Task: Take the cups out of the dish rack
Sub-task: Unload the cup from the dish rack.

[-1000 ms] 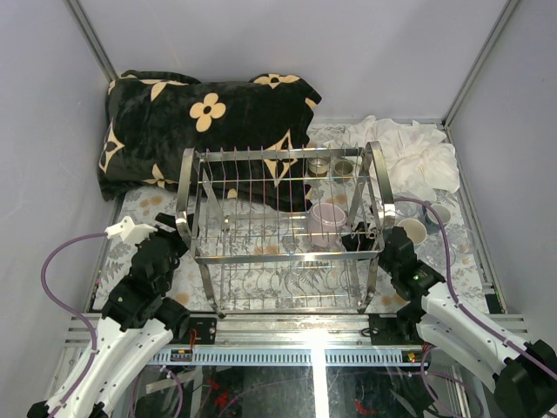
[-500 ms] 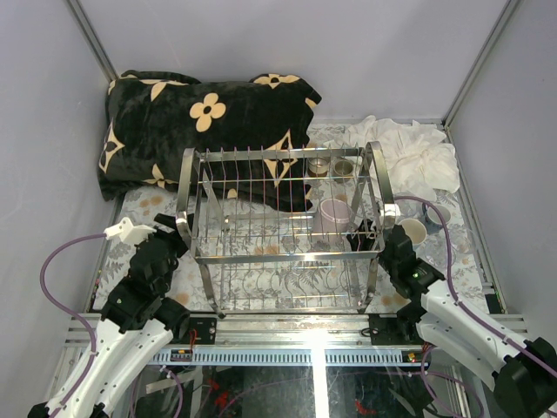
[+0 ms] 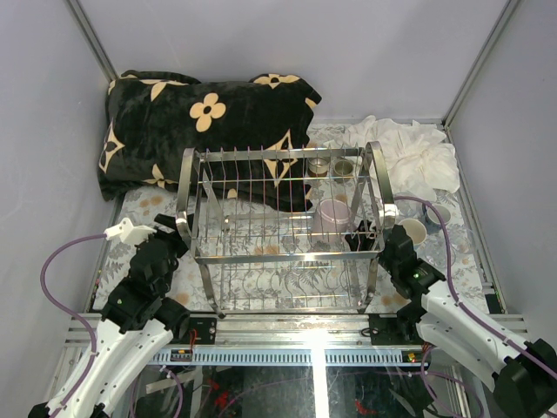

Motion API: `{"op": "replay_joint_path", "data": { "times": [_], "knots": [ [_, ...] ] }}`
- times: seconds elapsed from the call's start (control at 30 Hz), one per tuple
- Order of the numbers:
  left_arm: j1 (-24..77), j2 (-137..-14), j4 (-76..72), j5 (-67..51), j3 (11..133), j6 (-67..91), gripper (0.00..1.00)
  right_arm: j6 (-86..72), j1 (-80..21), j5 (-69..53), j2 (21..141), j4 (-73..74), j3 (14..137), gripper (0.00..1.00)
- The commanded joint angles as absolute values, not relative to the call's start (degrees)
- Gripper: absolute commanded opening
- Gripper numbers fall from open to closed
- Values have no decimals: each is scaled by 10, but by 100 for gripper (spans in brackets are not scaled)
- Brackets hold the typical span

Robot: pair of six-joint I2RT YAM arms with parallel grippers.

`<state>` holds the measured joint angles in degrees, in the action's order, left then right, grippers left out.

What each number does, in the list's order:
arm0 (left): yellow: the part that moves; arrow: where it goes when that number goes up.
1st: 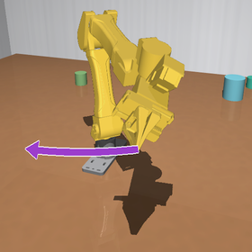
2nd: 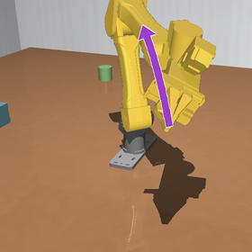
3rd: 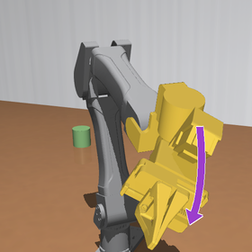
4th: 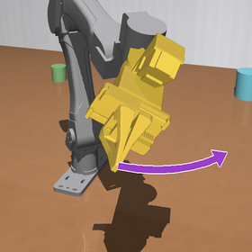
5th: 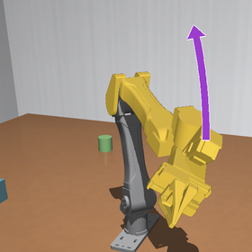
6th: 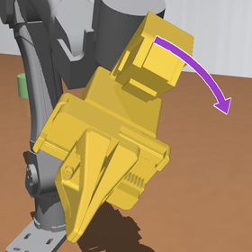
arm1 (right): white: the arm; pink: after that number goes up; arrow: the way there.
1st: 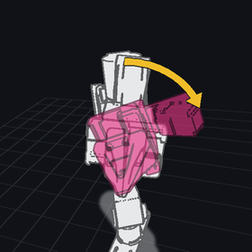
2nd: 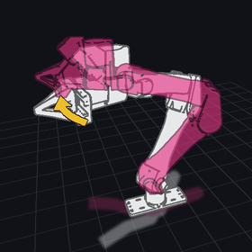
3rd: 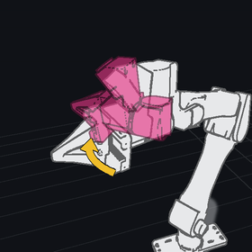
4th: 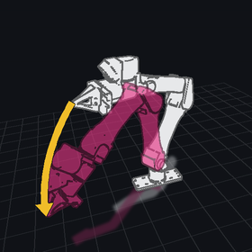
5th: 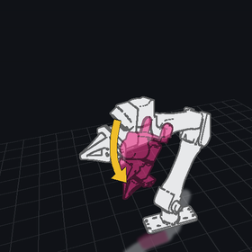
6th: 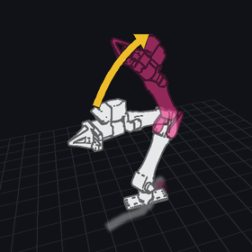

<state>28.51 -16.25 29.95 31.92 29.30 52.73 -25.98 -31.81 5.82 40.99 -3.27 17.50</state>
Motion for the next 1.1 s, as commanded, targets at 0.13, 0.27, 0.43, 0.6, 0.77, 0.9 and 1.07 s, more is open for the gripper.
{"op": "replay_joint_path", "data": {
  "times": [0.13, 0.27, 0.43, 0.6, 0.77, 0.9, 1.07],
  "knots": [
    [288, -156, 264, 322, 287, 517, 69, -258, -317, 6, 400, -47, 177, 10],
    [288, -157, 263, 321, 287, 517, 69, -259, -317, -4, 397, -47, 175, 14],
    [288, -156, 263, 321, 286, 517, 69, -261, -317, -15, 404, -46, 177, 23],
    [288, -157, 262, 321, 286, 517, 69, -262, -317, -19, 401, -46, 174, 33],
    [288, -157, 261, 321, 286, 517, 69, -264, -317, -22, 404, -47, 174, 41],
    [288, -158, 262, 321, 286, 518, 69, -264, -318, -23, 402, -47, 173, 41],
    [288, -159, 260, 319, 287, 516, 69, -263, -317, -34, 401, -48, 177, 45]
  ]
}}
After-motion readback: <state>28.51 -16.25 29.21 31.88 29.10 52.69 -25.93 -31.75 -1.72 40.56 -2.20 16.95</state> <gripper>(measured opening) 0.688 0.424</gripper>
